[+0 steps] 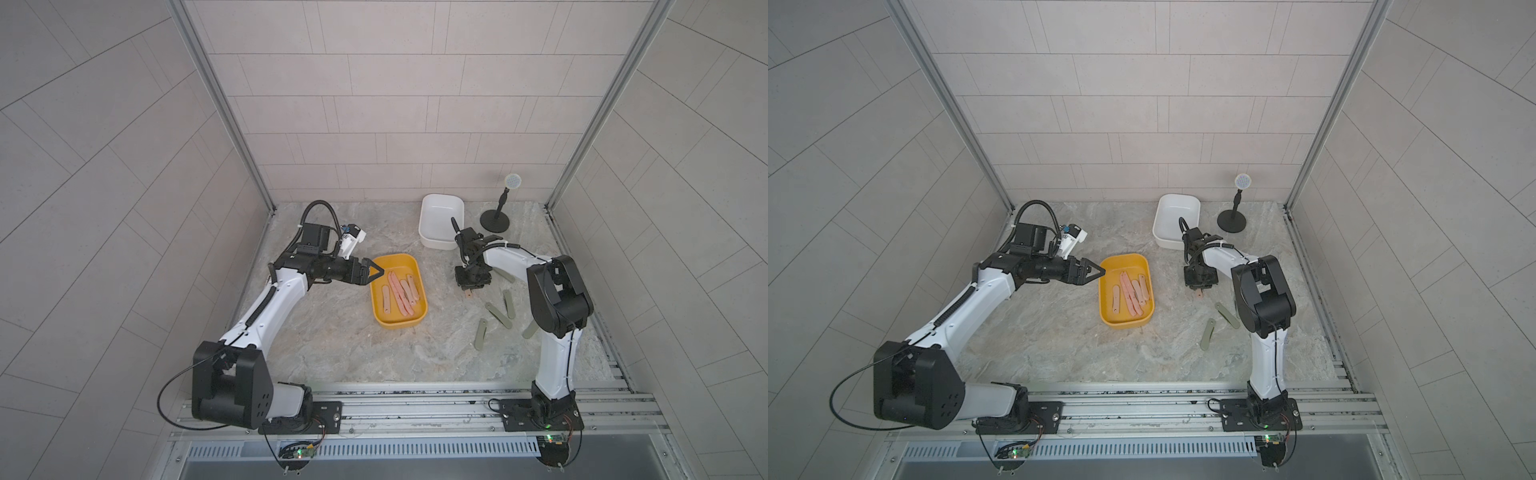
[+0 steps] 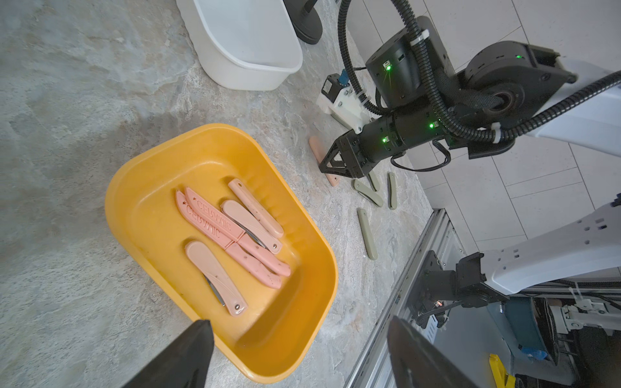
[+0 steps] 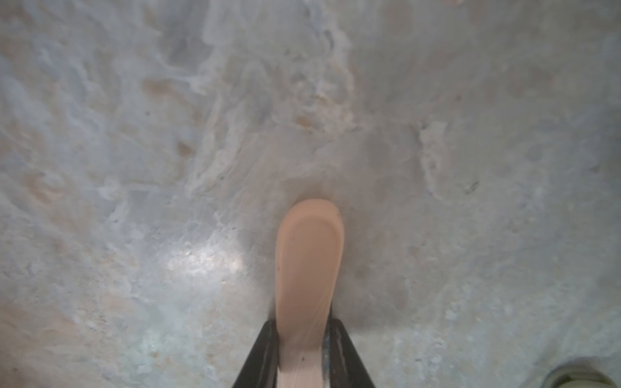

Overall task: Place the fruit knives into the storage box by color
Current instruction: Move the fruit knife to the center of the board, then pick up the fruit knife from the center of the board.

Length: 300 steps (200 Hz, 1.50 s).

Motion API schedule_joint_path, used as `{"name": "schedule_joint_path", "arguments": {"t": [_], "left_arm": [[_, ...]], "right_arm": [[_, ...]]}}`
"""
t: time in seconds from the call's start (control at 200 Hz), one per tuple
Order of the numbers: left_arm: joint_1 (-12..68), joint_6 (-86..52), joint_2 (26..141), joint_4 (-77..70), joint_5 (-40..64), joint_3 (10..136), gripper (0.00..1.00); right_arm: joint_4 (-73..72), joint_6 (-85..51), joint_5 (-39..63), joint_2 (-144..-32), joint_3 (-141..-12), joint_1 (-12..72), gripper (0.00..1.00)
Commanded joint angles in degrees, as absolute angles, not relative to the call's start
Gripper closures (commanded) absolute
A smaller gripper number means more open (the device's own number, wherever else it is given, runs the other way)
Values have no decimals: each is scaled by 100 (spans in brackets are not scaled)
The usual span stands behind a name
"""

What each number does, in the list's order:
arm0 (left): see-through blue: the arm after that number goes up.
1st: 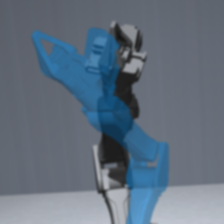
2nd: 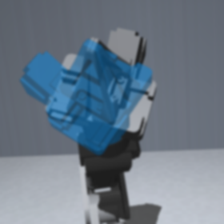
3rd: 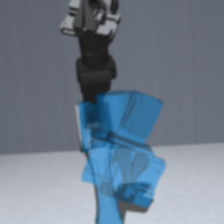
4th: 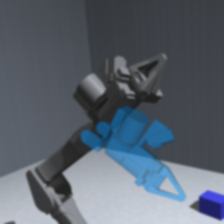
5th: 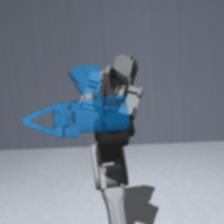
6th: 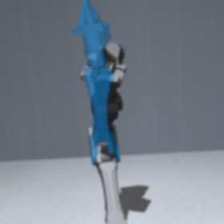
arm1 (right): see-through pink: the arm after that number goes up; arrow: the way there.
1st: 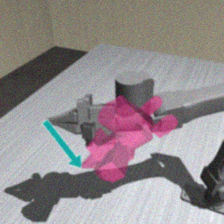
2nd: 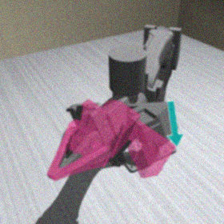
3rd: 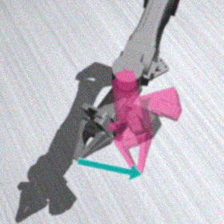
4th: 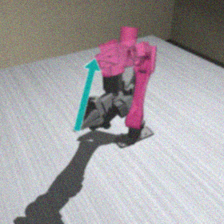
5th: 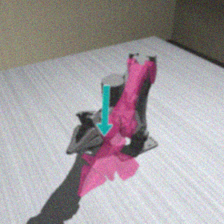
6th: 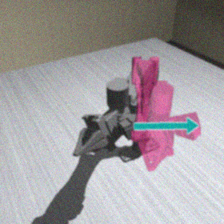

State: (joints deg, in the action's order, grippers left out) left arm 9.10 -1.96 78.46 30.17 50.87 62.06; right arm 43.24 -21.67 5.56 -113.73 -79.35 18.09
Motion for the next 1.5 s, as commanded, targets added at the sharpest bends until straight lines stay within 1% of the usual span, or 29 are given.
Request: {"name": "schedule_joint_path", "arguments": {"t": [0.0, 0.1, 0.285, 0.595, 0.976, 1.271, 1.386, 1.496], "left_arm": [[886, -179, 7693, 2909, 5053, 6152, 12], [879, -176, 7681, 2909, 5036, 6162, 12], [855, -175, 7672, 2909, 5026, 6151, 12], [827, -179, 7661, 2893, 5040, 6135, 12], [809, -178, 7678, 2883, 5051, 6126, 12], [784, -178, 7676, 2882, 5062, 6117, 12], [790, -185, 7681, 2883, 5071, 6117, 12], [782, -185, 7675, 2883, 5068, 6117, 12]], "right_arm": [[4531, -2273, 686, -11381, -7770, 1979, 74], [4526, -2304, 681, -11365, -7795, 2052, 72], [4613, -2316, 532, -11380, -7994, 2057, 63], [4711, -2250, 465, -11699, -8427, 1969, 62], [4827, -2164, 439, -12108, -8924, 1806, 62], [4837, -2126, 439, -12230, -8969, 1795, 65], [4837, -2103, 439, -12274, -8974, 1793, 66], [4834, -2083, 448, -12270, -8948, 1793, 71]]}}
